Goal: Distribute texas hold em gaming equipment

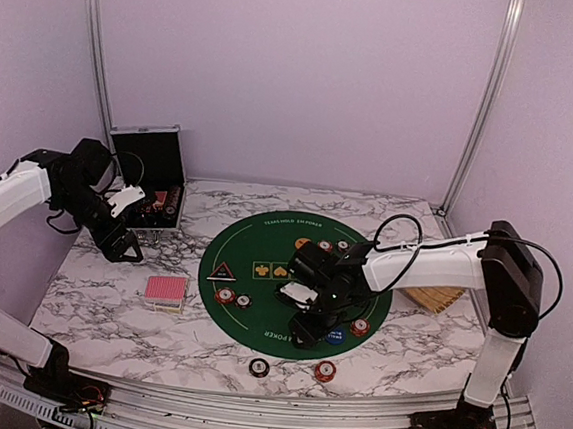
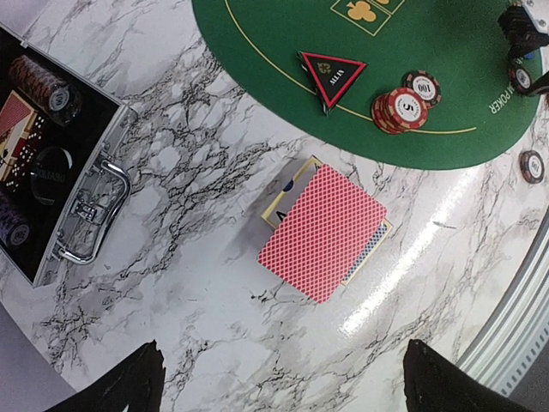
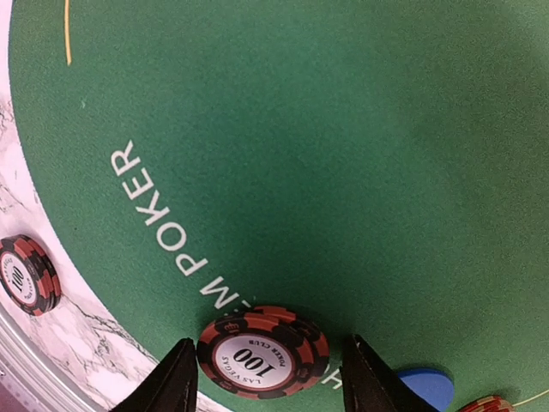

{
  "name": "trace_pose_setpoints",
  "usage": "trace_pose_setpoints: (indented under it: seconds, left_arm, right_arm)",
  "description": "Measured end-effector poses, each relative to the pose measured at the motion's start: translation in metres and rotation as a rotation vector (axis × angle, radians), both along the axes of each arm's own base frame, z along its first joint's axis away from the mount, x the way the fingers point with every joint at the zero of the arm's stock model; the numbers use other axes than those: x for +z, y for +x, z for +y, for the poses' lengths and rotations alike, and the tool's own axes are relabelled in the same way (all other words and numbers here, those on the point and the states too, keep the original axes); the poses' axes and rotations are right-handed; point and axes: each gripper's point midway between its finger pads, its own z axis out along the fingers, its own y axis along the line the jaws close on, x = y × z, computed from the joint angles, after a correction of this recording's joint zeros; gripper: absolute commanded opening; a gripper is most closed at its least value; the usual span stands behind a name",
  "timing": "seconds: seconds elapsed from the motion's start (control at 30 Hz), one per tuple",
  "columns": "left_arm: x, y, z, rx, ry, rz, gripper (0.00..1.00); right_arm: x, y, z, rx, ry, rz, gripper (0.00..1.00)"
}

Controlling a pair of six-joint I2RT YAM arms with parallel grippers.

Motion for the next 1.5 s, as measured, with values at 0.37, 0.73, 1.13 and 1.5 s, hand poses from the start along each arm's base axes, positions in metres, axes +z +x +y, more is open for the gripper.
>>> trace_pose_setpoints:
  seconds: [0.37,0.73,1.13,1.5]
  left_arm:
    - [-0.035,-0.014,-0.017,-0.213,0.118,0.049,0.99]
    - [-0.078,-0.027,-0.014,-0.399,0.21,0.091,0.99]
    - [-0.097,-0.009,-0.017,-0.511,0.248,0.026,0.99]
    - [-0.109,-0.01,-0.019,-0.631,0.262,0.018,0.99]
  right_arm:
    - [0.052,0.031,0.03,-0.022,0.076,-0.099,0.76]
    - [0.111,0.051,0.076,-0.058,0.277,-0.143,0.9]
    - [0.115,0.057,0.094,-0.108,0.386,-0.107,0.95]
    - [0.098,0.056,0.079,-0.173,0.4,-0.048,0.96]
